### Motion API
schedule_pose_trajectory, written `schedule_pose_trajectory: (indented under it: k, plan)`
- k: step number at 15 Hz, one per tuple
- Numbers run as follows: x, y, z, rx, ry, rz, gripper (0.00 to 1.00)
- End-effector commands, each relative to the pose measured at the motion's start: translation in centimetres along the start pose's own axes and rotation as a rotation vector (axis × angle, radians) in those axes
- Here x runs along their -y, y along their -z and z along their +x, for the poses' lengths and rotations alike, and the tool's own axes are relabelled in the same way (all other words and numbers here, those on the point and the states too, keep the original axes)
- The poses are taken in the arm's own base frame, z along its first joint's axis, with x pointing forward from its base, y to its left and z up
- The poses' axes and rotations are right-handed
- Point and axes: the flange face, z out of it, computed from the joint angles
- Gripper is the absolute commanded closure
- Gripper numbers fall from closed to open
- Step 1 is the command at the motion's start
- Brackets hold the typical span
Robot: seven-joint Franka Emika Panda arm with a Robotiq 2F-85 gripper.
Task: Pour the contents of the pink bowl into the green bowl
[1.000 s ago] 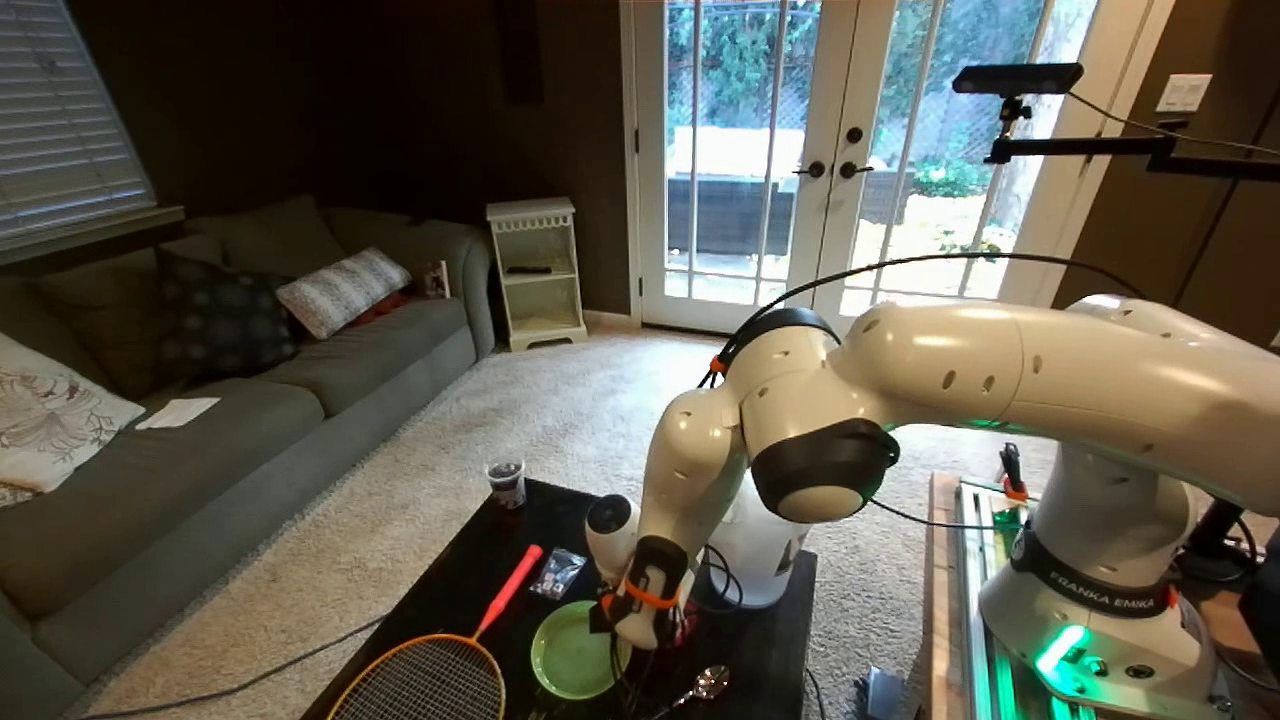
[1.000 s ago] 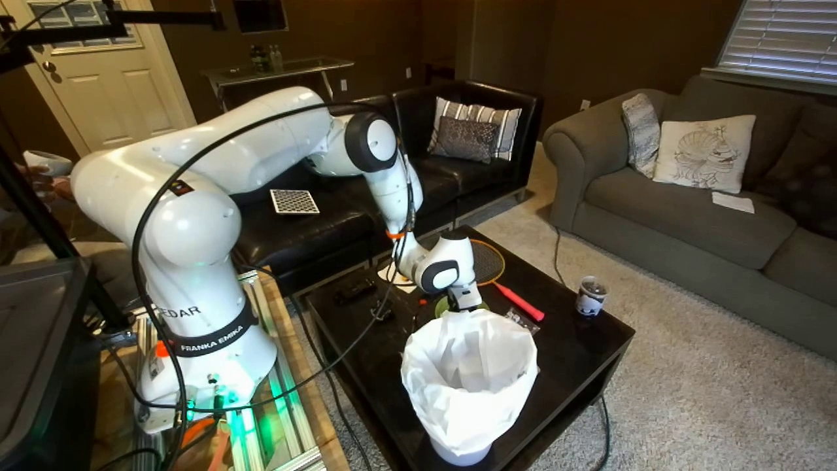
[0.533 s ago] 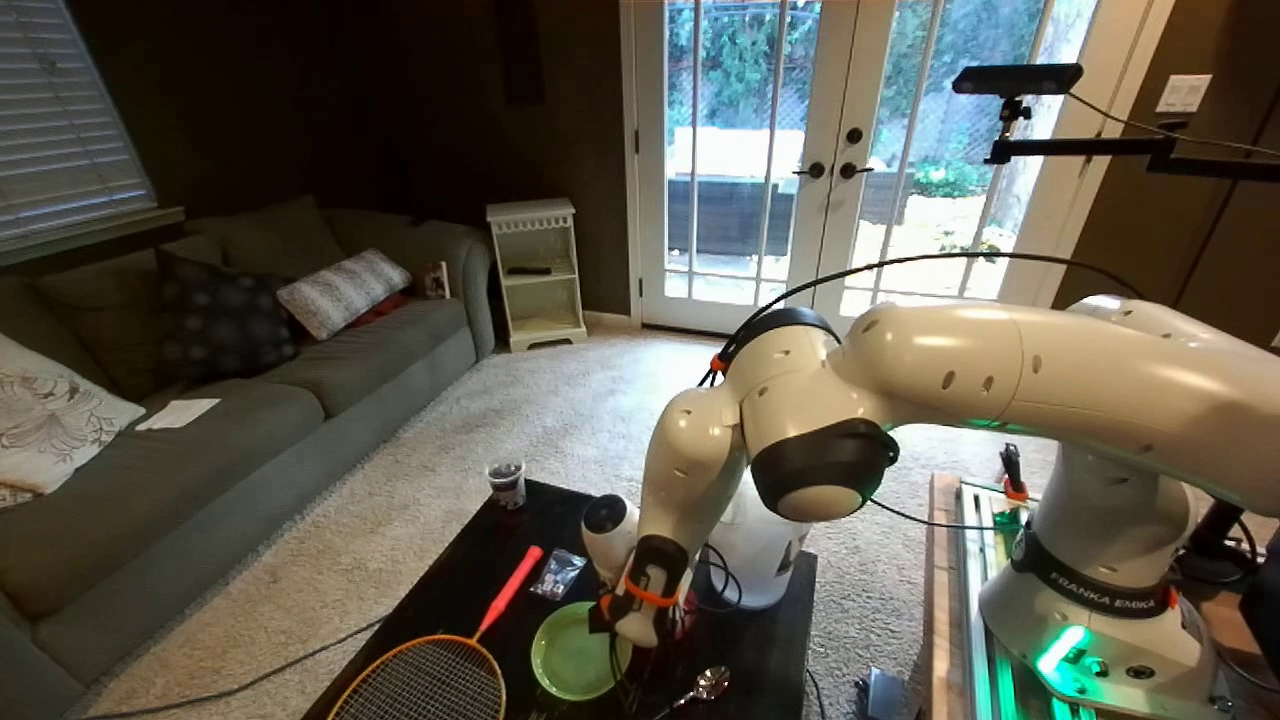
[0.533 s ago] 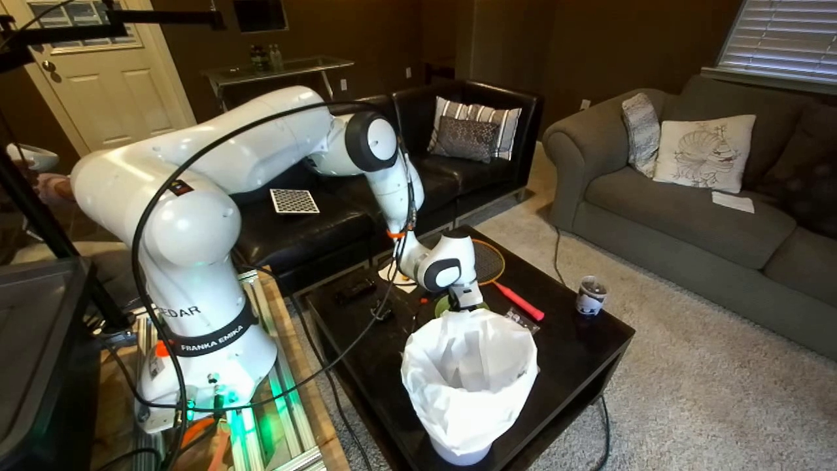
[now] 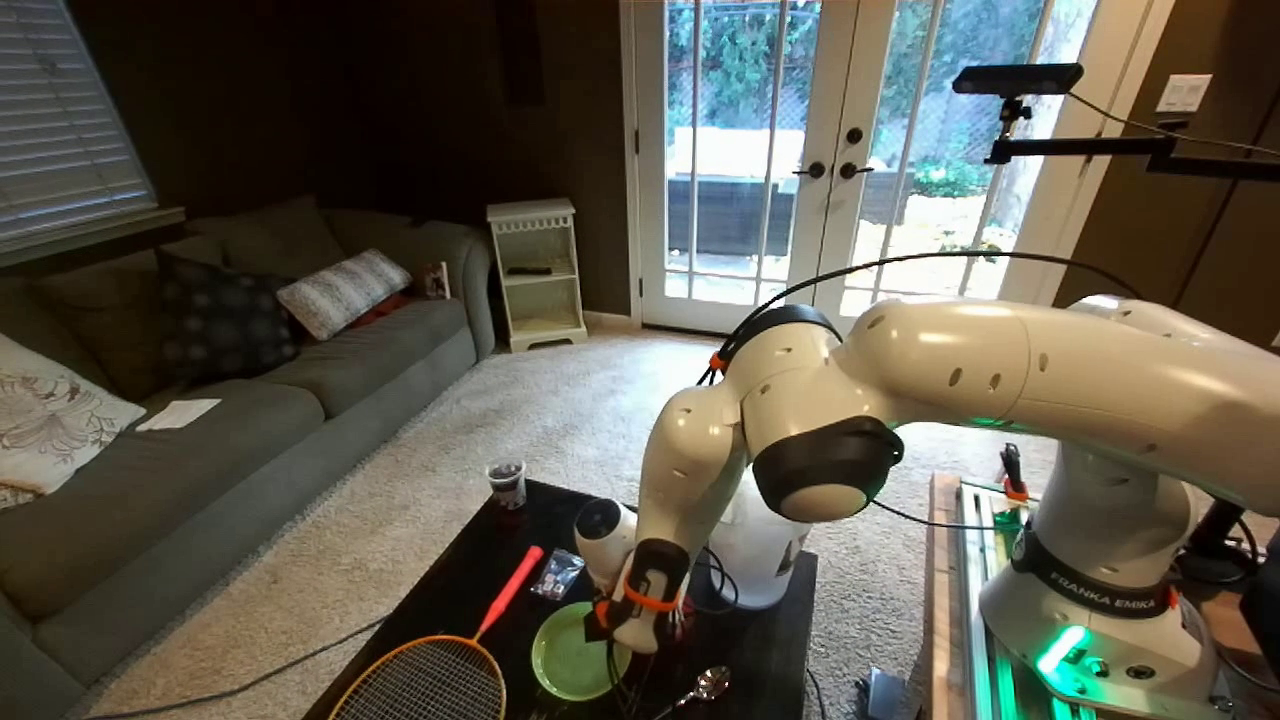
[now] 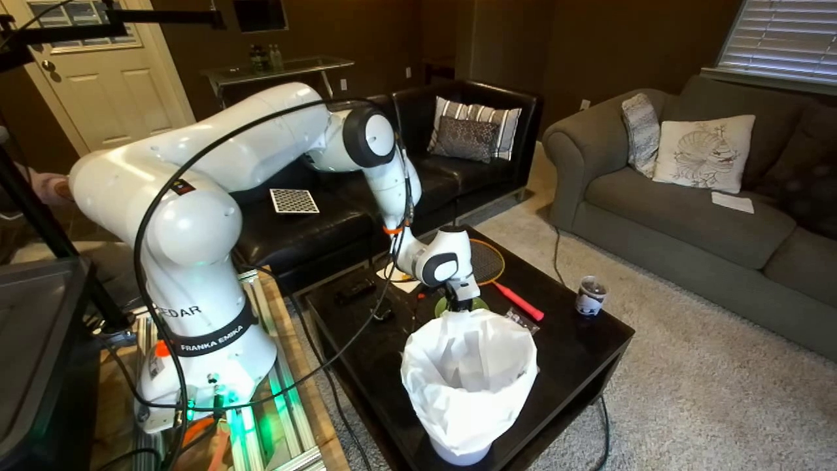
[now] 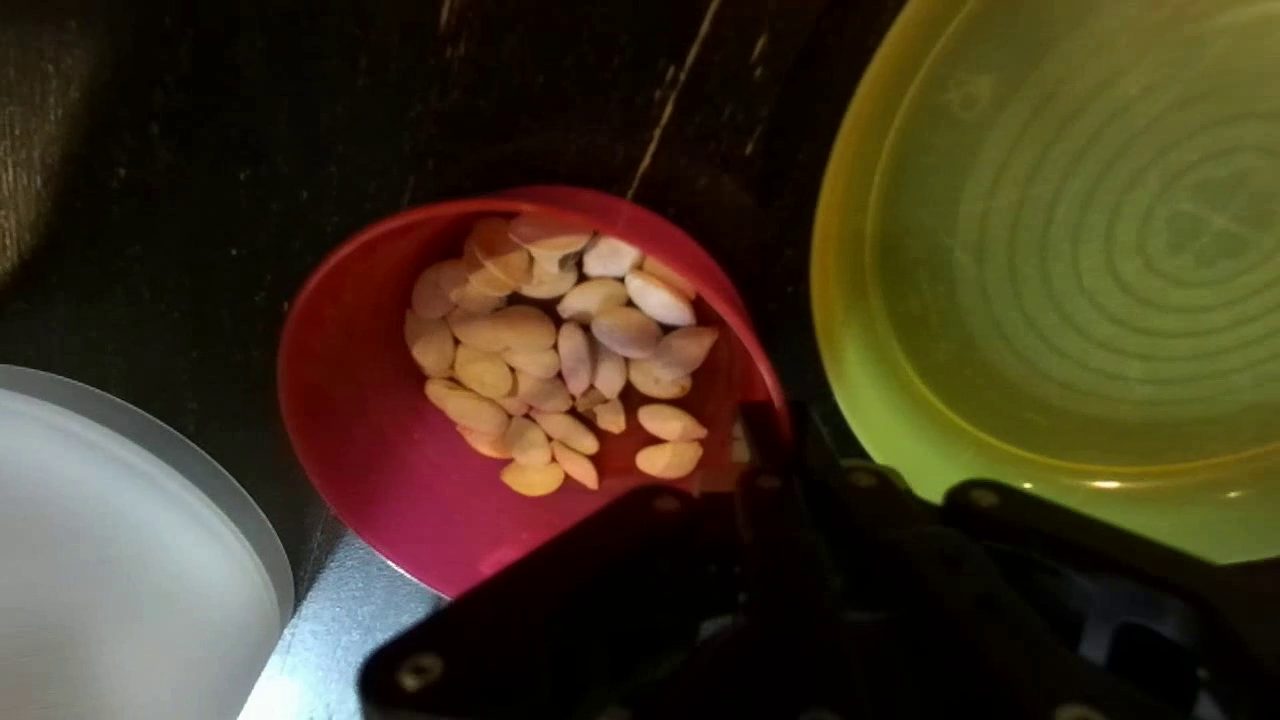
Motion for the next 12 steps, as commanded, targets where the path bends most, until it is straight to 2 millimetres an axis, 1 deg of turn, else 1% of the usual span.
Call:
schedule_pose_trajectory:
  k: [1, 5, 7, 10, 12]
  plan:
    - [0.2, 2.7, -2.3, -0.002, 0.057, 0.004, 0.99]
    - [0.4, 6.1, -4.7, -0.020, 0.121, 0.028, 0.99]
    - [0.4, 8.1, -5.8, 0.001, 0.162, 0.061, 0.99]
    - [0.1, 11.0, -6.7, 0.000, 0.197, 0.097, 0.99]
    - [0.2, 12.8, -6.6, 0.015, 0.213, 0.165, 0.99]
